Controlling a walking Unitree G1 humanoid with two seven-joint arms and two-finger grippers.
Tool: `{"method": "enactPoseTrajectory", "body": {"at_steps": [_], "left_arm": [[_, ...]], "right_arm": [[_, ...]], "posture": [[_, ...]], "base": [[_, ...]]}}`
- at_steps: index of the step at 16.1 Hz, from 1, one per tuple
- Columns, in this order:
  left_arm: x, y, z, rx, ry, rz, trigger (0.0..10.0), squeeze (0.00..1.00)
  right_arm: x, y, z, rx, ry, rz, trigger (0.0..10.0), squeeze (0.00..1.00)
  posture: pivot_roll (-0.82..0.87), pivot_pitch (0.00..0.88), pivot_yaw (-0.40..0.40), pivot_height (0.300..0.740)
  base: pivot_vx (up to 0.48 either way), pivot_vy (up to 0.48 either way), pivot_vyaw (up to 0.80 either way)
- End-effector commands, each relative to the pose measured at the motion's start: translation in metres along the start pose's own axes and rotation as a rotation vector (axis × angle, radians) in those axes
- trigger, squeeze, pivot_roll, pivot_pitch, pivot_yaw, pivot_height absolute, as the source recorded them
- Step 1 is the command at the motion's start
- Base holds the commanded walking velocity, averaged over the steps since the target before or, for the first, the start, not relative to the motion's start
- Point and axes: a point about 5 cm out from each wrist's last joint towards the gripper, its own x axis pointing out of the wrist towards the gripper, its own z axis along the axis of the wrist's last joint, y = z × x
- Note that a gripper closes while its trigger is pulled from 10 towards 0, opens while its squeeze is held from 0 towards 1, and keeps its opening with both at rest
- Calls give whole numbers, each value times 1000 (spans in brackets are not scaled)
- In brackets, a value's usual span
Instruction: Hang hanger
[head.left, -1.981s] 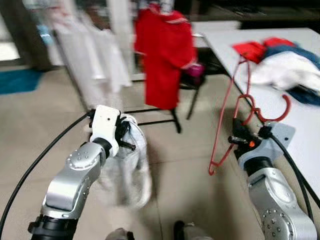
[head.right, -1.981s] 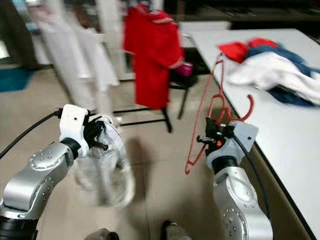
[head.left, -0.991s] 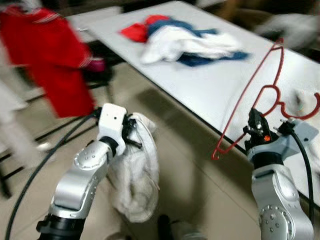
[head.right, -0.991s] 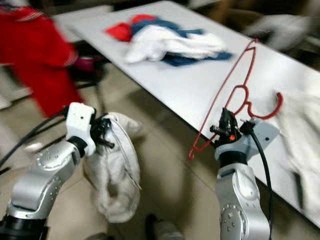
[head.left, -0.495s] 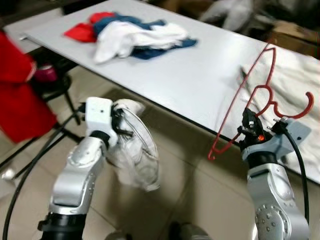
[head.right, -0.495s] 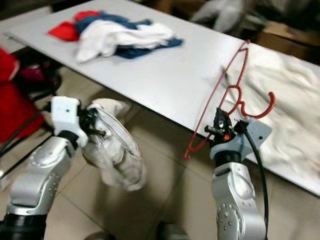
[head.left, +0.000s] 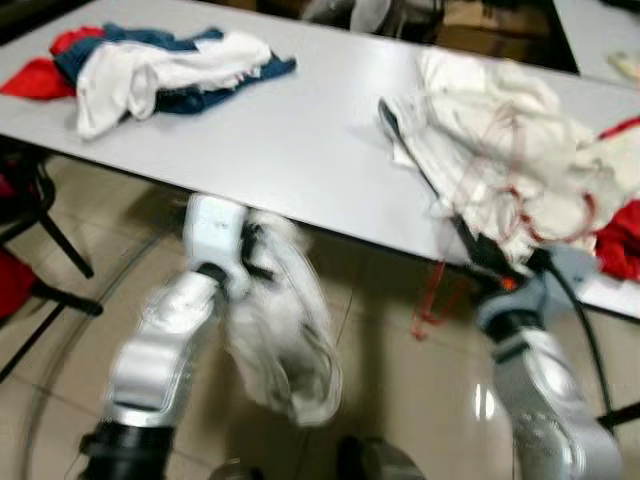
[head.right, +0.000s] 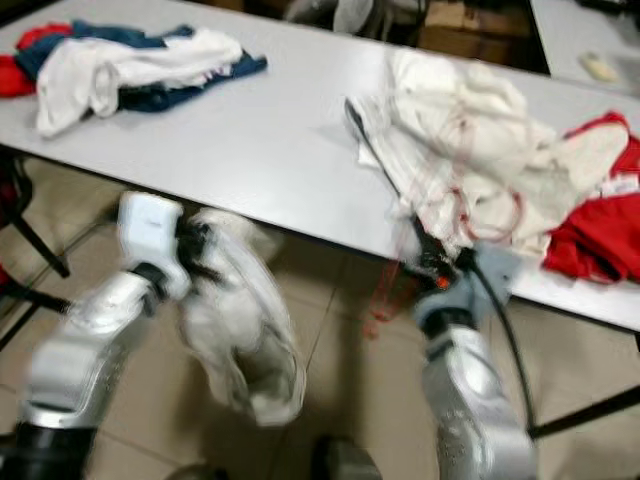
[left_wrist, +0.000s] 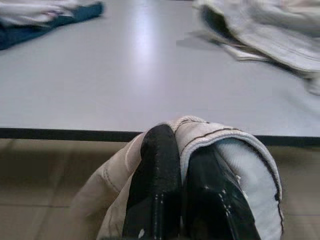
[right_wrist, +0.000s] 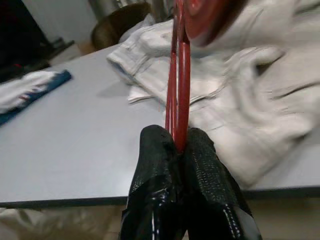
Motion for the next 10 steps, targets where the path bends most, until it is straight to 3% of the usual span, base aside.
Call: {"method": "enactPoseTrajectory", "body": {"at_steps": [1,10], "left_arm": [[-3,8,13,27,-50,30,10000,0],[-2,5,12,48,-33,-7,10000,0]], "right_arm": [[0,5,0,-3,8,16,10000,0],[-2,-1,-3,-33,31,-34,10000,0]], "posture": [[-32,107,-18,740],[-31,110,-13,740]], "base": [[0,341,0],[0,340,0]]}}
